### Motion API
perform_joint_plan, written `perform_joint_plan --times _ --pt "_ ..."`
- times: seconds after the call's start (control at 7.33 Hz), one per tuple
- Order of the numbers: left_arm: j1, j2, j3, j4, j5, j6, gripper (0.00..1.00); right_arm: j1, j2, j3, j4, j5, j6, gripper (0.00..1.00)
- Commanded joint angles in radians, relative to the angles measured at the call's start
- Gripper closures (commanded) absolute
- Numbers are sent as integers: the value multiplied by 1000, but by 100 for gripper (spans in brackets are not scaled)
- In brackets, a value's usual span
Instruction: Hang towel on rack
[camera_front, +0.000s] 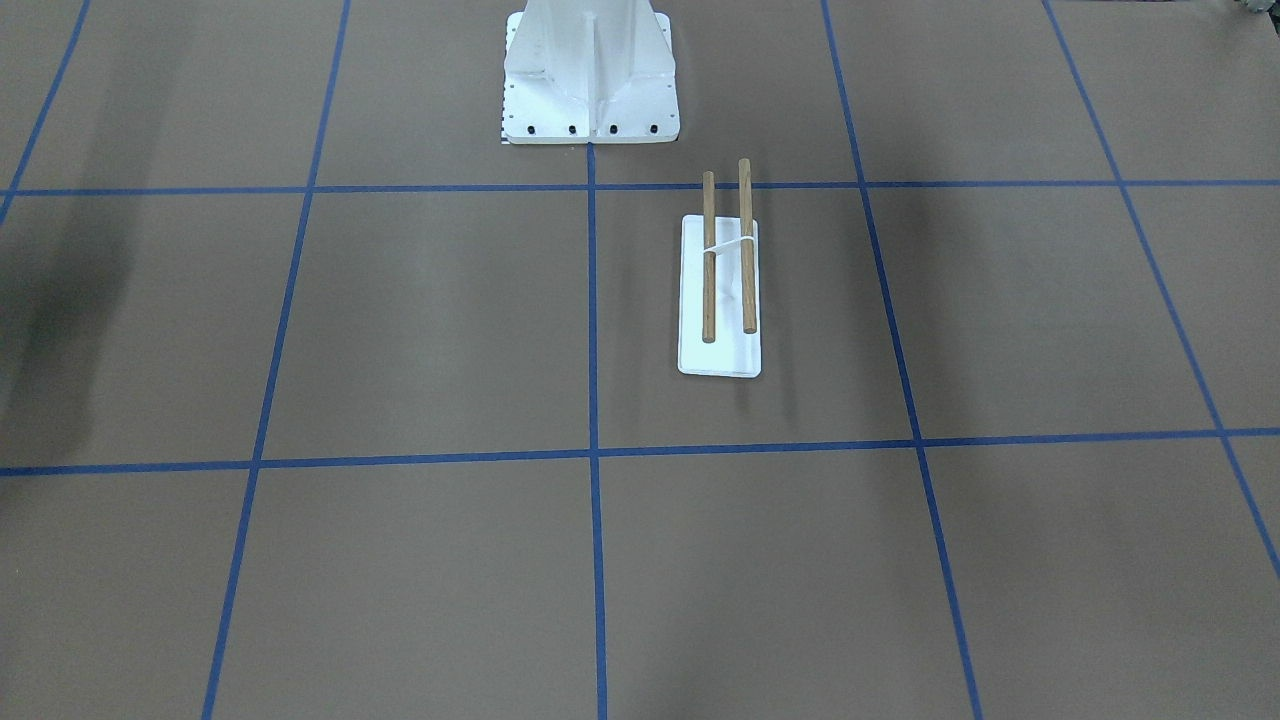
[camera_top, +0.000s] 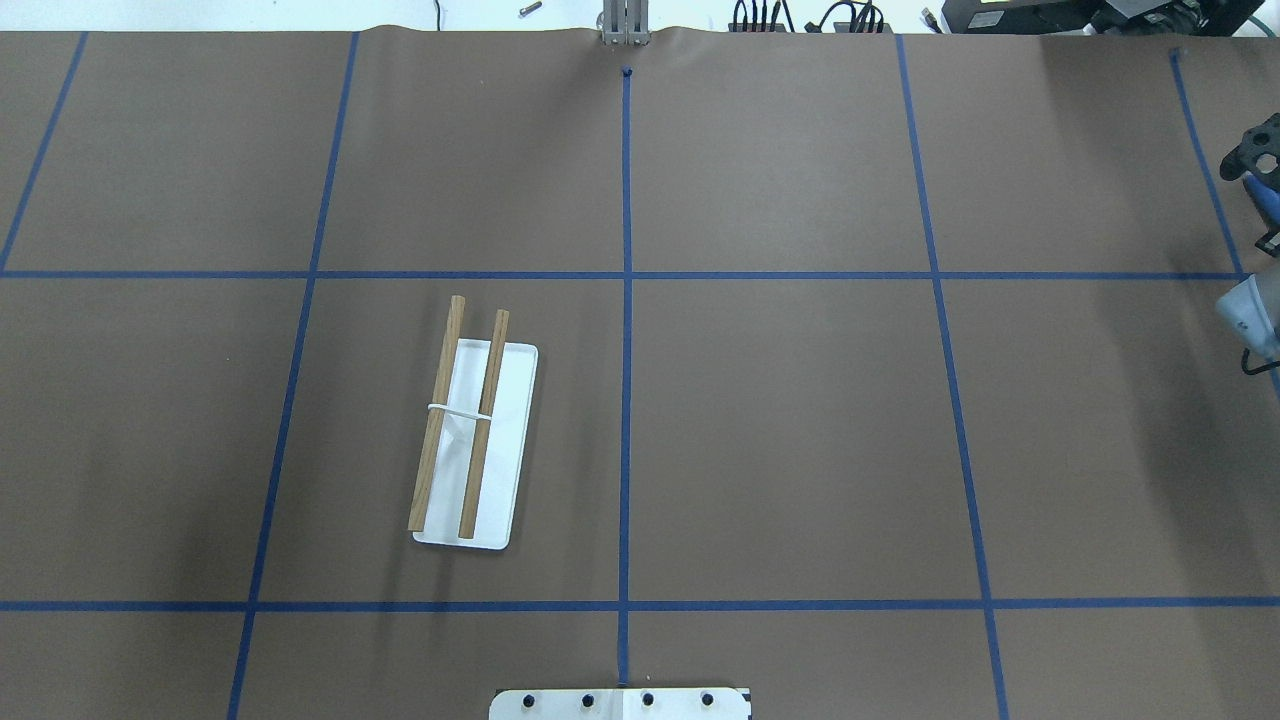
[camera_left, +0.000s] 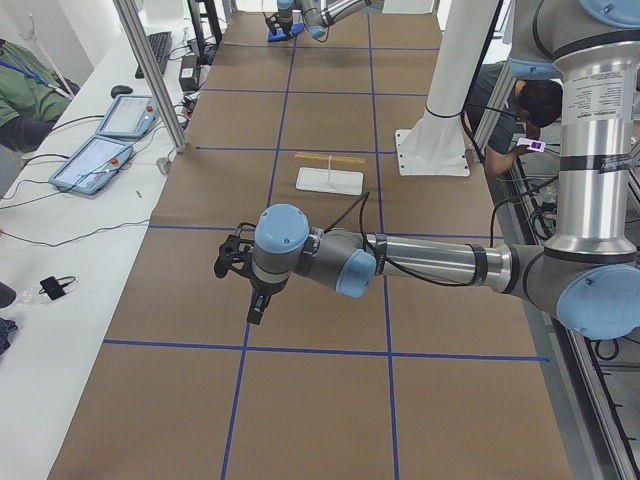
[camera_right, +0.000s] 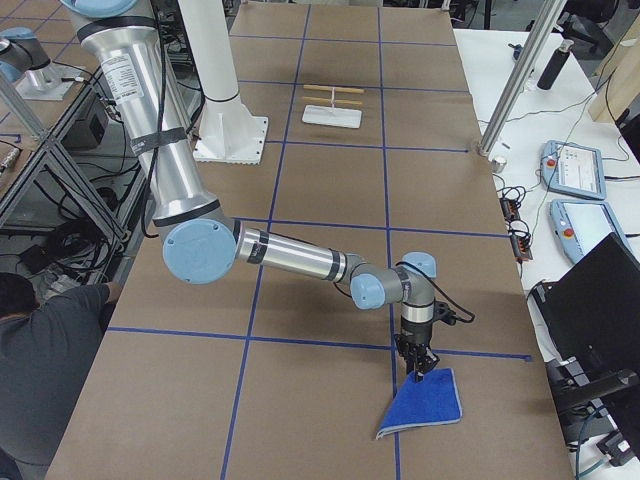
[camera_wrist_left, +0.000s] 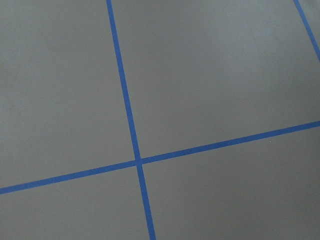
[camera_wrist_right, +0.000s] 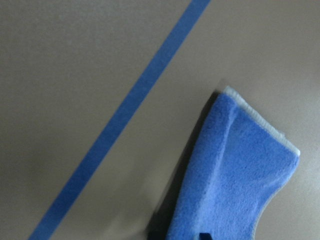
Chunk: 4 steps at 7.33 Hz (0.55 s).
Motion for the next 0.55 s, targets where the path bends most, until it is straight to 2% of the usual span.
perform_joint_plan --times 0.0,0.27,0.41 --pt "0 1 -1 0 0 0 2 17 2 3 -3 2 -13 100" --pt "0 -1 -1 0 0 0 2 55 12 16 -5 16 -36 100" --pt "0 -1 -1 -2 0 0 2 85 16 52 -18 48 -43 100"
